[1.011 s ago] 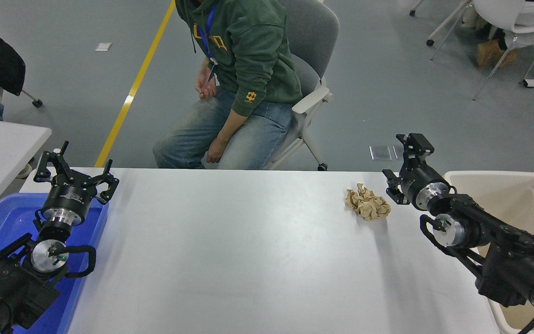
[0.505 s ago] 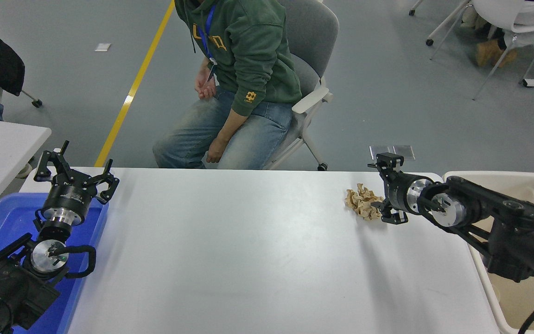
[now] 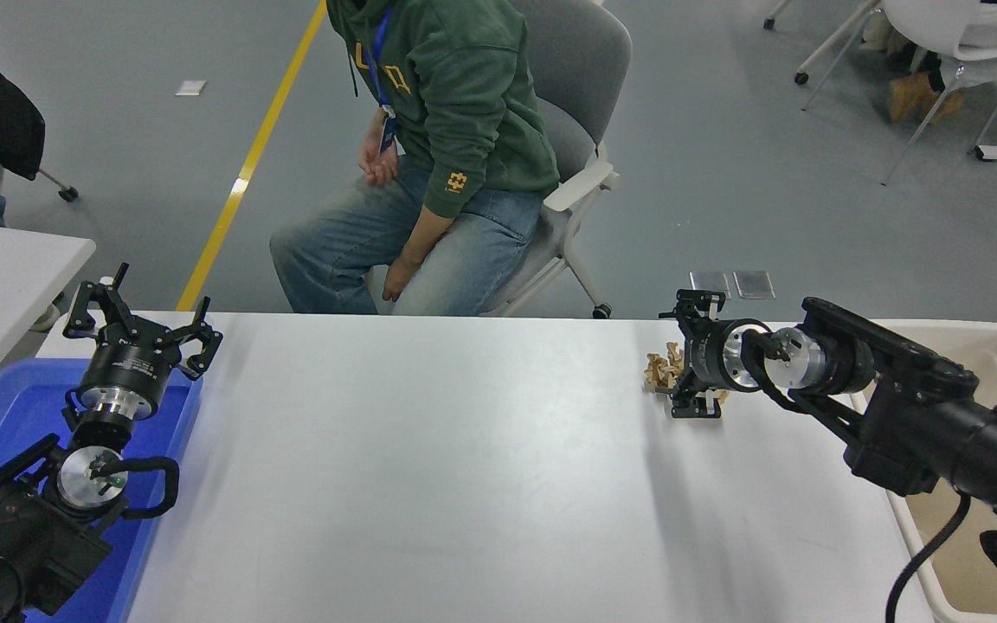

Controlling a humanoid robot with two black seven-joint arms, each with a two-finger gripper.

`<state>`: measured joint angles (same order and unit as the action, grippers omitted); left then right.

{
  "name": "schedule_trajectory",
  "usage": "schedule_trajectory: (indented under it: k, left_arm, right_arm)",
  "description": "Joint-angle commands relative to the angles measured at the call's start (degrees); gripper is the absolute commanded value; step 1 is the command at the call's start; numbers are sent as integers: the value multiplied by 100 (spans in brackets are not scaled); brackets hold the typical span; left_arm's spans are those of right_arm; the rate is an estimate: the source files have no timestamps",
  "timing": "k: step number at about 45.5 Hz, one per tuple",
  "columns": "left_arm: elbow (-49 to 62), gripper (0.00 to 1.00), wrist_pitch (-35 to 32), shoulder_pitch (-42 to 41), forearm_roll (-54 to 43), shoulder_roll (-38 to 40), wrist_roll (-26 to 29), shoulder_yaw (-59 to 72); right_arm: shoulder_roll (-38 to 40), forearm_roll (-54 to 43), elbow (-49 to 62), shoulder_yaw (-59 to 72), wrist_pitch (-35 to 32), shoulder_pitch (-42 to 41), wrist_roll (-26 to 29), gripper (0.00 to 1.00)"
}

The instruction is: Clean the table surface

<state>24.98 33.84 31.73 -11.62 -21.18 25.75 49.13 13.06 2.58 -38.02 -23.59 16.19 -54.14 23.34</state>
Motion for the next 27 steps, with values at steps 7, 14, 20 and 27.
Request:
schedule_trajectory:
  k: [7, 14, 20, 27]
  left_arm:
    - [-1, 100, 0, 0, 1, 0, 0, 0]
    - [7, 100, 0, 0, 1, 0, 0, 0]
    - [-1, 100, 0, 0, 1, 0, 0, 0]
    - [7, 100, 0, 0, 1, 0, 0, 0]
  right_arm:
    - [-304, 225, 786, -119, 24, 114, 65, 100]
    - [-620, 392, 1182, -190, 7, 105, 57, 100]
    - [-1050, 401, 1840, -216, -55, 44, 57, 100]
    - [-1306, 401, 2448, -260, -169, -44, 22, 100]
